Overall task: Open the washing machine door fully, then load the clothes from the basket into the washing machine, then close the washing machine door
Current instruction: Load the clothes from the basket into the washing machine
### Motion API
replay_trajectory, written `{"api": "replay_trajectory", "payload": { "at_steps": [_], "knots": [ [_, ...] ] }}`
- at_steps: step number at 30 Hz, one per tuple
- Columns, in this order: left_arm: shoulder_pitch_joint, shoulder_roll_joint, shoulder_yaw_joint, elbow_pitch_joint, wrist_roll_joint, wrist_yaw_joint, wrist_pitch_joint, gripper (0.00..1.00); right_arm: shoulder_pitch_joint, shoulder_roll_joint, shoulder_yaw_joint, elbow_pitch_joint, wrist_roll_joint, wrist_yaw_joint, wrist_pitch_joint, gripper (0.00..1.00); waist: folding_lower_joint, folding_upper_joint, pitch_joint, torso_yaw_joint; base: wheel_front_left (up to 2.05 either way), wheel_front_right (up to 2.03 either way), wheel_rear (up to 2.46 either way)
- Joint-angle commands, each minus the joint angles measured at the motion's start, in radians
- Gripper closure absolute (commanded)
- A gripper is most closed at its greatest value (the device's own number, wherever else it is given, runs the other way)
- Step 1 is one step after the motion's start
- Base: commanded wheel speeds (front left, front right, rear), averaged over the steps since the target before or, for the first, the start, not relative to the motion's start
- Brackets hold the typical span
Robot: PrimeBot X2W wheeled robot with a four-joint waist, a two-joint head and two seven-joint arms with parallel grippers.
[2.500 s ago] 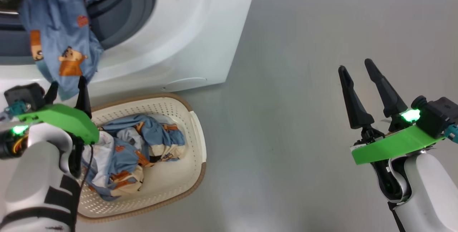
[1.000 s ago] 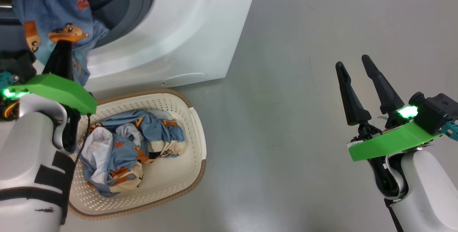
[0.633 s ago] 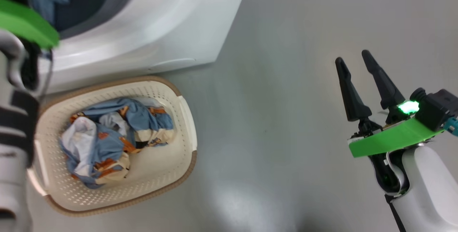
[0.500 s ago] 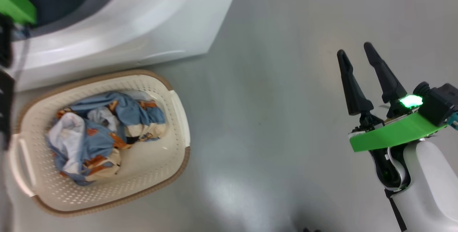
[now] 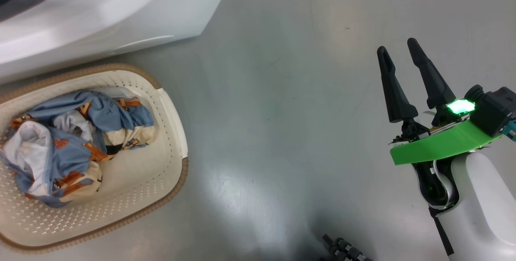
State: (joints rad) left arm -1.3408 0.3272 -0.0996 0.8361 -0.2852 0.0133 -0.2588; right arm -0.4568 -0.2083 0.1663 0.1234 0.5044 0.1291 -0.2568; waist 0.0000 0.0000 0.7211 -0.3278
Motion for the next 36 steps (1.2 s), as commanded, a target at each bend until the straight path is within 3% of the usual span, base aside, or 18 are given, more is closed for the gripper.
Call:
{"api": "replay_trajectory", "payload": {
  "at_steps": [1,11,36],
  "knots": [
    [0.018,0.032,0.016,-0.006,-0.002,0.003,-0.003,0.00,0.009,-0.009,0.014,-0.019,0.006,0.002,-0.005,0.00,0.0000,0.0000,-0.003,0.005,0.00,0.00,0.00],
    [0.073,-0.030,0.055,0.076,-0.021,-0.035,-0.003,0.00,0.009,-0.028,0.006,-0.022,0.005,0.002,-0.005,0.00,0.0000,0.0000,-0.048,0.047,0.00,0.00,0.00],
    [0.547,-0.158,0.134,-0.223,0.031,-0.105,-0.003,0.00,0.070,-0.030,0.007,0.006,-0.003,0.002,-0.005,0.00,0.0000,0.0000,-0.290,0.146,0.00,0.00,0.00]
  ]
}}
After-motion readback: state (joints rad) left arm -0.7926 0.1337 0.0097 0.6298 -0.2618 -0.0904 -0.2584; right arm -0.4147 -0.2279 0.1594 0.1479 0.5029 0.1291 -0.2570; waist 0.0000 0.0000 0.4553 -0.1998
